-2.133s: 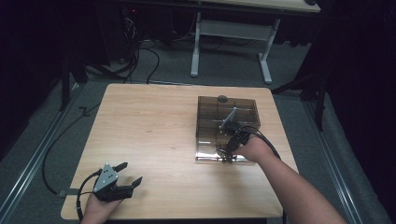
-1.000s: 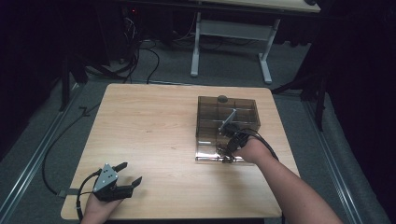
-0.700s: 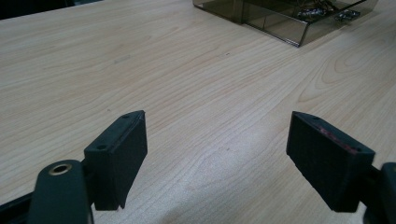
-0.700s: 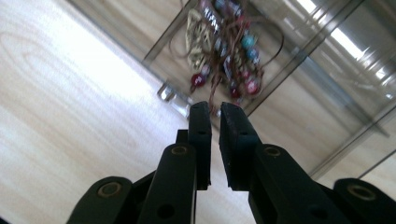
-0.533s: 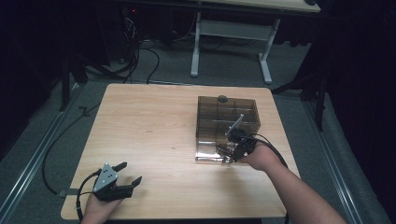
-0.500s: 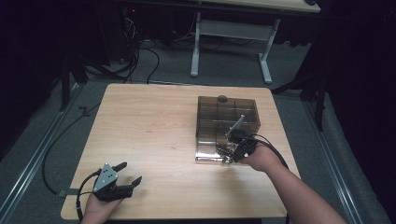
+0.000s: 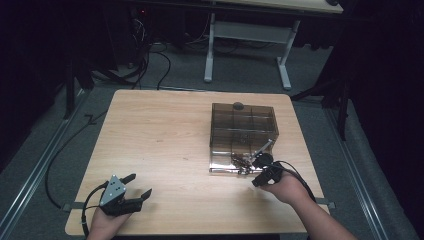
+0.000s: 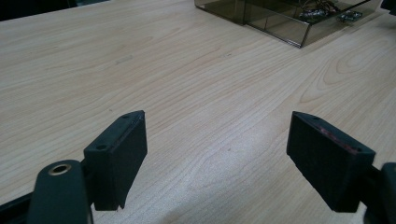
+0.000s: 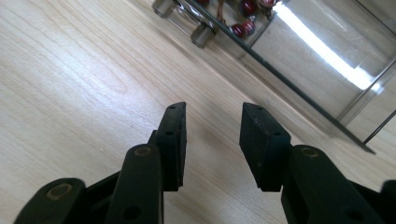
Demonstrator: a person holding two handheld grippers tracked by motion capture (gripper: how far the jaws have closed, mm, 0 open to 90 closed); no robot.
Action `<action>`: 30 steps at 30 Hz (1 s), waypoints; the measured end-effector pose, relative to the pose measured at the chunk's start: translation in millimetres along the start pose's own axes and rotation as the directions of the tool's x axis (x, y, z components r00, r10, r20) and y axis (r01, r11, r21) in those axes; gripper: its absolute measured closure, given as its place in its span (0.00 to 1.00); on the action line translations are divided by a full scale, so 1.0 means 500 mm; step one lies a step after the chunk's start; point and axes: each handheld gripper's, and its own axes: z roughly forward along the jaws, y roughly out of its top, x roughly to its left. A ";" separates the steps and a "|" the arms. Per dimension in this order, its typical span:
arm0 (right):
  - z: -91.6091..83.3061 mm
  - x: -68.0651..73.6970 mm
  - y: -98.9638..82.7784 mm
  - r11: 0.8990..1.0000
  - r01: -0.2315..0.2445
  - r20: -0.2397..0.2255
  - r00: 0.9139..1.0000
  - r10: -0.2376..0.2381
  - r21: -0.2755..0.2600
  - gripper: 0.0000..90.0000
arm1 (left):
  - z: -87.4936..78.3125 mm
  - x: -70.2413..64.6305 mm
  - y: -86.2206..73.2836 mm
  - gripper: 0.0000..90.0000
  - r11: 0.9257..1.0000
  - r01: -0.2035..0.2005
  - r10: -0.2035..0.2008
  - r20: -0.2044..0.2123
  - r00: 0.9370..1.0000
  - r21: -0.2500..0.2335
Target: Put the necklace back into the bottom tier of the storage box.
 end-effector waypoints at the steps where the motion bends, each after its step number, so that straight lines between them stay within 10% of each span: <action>1: 0.002 0.000 -0.005 1.000 -0.004 -0.002 1.000 0.004 -0.014 0.68 | 0.000 0.000 0.000 0.23 1.000 -0.001 0.001 -0.001 1.000 0.001; 13: 0.011 -0.013 -0.052 0.990 -0.030 -0.006 1.000 0.029 -0.139 0.61 | 0.000 -0.001 0.000 0.23 1.000 -0.002 0.002 -0.007 1.000 -0.004; 20: 0.014 -0.010 -0.090 0.956 -0.064 -0.021 0.998 0.060 -0.286 0.58 | -0.001 -0.001 0.000 0.23 1.000 -0.010 0.010 -0.002 1.000 -0.002; 24: 0.028 0.000 -0.120 0.893 -0.067 -0.032 0.998 0.059 -0.445 0.58 | 0.001 -0.001 0.000 0.23 1.000 -0.003 0.003 -0.009 1.000 0.000; 25: 0.028 0.000 -0.120 0.893 -0.067 -0.032 0.998 0.059 -0.445 0.58 | 0.001 -0.001 0.000 0.23 1.000 -0.003 0.003 -0.010 1.000 0.001; 30: 0.040 0.013 -0.148 0.776 -0.069 -0.045 0.998 0.052 -0.627 0.57 | -0.001 -0.003 0.000 0.23 1.000 -0.019 0.019 -0.002 1.000 -0.004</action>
